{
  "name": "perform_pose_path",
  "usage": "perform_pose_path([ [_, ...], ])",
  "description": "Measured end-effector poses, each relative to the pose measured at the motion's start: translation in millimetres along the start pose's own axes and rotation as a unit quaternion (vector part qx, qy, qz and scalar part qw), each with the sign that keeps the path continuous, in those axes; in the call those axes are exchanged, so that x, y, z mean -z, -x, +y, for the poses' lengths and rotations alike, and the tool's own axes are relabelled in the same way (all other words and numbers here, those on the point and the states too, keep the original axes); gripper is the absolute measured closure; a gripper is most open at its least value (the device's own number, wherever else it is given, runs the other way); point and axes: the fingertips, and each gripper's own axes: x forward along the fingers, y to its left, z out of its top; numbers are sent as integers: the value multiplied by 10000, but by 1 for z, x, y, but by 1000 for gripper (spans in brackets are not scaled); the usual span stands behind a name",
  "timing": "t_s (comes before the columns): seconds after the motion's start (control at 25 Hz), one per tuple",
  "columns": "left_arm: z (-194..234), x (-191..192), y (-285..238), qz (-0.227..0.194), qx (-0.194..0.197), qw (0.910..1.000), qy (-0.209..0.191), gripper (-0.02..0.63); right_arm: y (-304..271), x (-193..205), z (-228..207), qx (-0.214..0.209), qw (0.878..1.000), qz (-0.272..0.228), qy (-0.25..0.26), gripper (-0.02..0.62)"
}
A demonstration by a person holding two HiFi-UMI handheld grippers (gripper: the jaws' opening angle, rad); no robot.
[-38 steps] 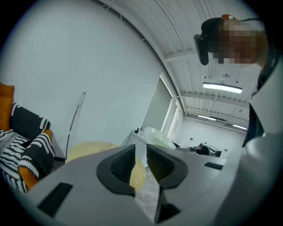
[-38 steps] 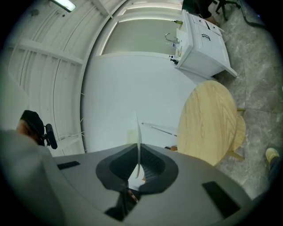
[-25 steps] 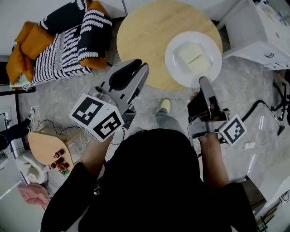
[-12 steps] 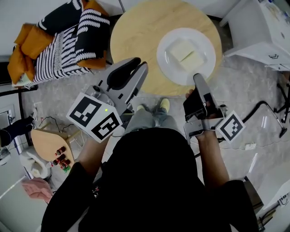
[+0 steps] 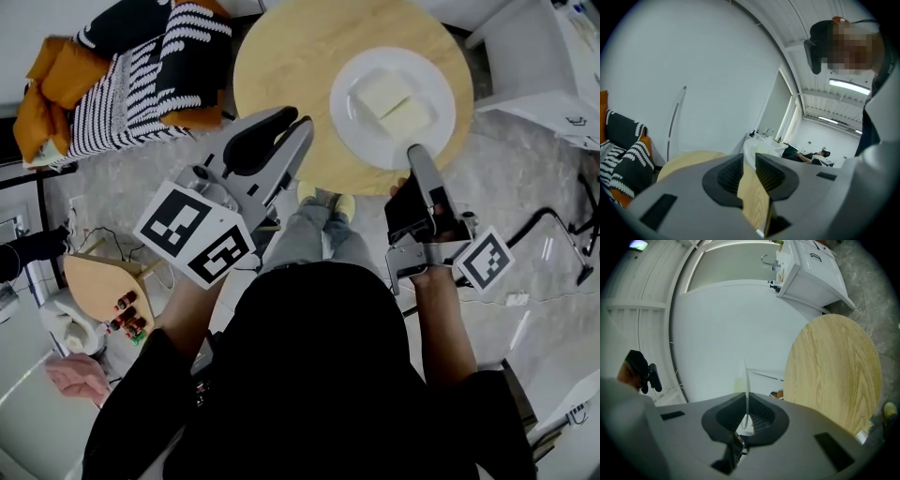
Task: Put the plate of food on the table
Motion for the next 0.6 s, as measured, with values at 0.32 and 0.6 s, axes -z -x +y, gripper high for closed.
perform_pose_path([
  [0.32, 17, 5, -2, 228, 19, 9997, 31, 514, -3, -1, -3, 133, 9998, 86, 141, 578],
  [0.6, 24, 26, -12, 437, 102, 9990, 71, 514, 1, 7, -27, 310, 9994, 157, 92, 578],
])
